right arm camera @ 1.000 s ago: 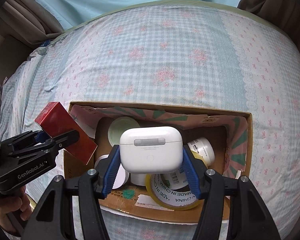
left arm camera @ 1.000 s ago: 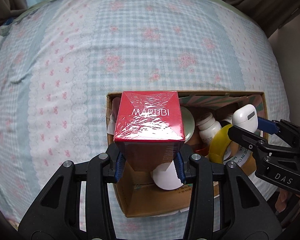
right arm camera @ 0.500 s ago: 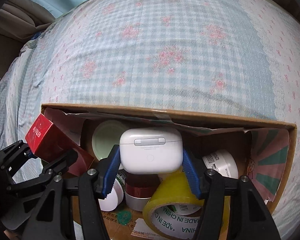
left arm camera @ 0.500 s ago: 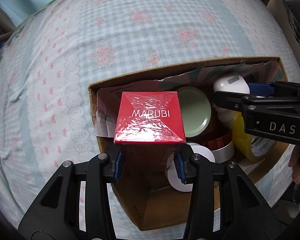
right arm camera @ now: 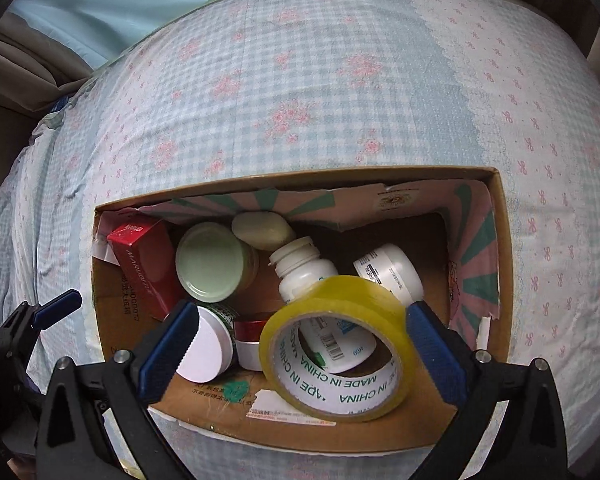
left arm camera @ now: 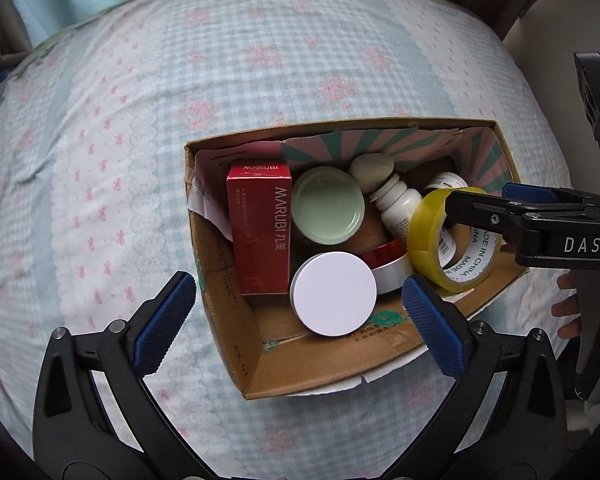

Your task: Organize rigid objects

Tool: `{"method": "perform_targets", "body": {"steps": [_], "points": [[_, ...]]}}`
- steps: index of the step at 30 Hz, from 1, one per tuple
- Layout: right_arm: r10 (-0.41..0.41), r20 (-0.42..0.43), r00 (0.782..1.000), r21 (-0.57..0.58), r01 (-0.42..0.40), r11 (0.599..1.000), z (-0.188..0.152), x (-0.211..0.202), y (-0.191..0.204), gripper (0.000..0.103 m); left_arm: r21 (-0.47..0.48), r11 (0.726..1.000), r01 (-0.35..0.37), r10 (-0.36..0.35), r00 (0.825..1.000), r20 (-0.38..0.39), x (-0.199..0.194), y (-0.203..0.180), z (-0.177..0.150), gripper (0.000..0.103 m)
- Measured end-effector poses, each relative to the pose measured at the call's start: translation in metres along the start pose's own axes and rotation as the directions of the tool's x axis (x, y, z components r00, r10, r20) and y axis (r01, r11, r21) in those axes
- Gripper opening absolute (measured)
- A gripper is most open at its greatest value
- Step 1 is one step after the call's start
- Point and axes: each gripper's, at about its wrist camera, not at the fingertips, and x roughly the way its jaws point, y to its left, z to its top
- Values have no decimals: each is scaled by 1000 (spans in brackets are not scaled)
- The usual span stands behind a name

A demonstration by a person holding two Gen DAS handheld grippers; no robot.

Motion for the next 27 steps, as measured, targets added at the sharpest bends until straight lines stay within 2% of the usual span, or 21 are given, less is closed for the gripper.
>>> {"method": "perform_targets", "body": {"steps": [8, 15, 18, 20, 25, 27], "points": [[1, 78, 997, -4, -1, 1000, -17, -56, -1, 103, -34, 999, -8, 10, 997, 76, -52, -16, -8, 103], [-10, 190, 982, -52, 20, 998, -36, -148, -8, 103, -63, 997, -36, 47, 981, 190, -134, -47, -12, 103], [-27, 252, 967, -86, 51, 995, -49, -198, -9, 103, -87, 994, -64, 85, 961, 265, -179, -66, -18, 103], [-29, 295, 955, -105, 62, 992, -60, -234, -11, 103, -104, 993, -57, 88, 945, 315, -211, -80, -24, 103], [-49, 415, 908, -111, 104, 988, -91, -314, -22, 103, -143, 990, -14, 77, 893, 443, -285, -114, -46, 103], [-60, 456, 888, -105, 121, 987, -103, -337, -28, 103, -143, 989, -26, 93, 869, 485, -306, -131, -55, 103]]}}
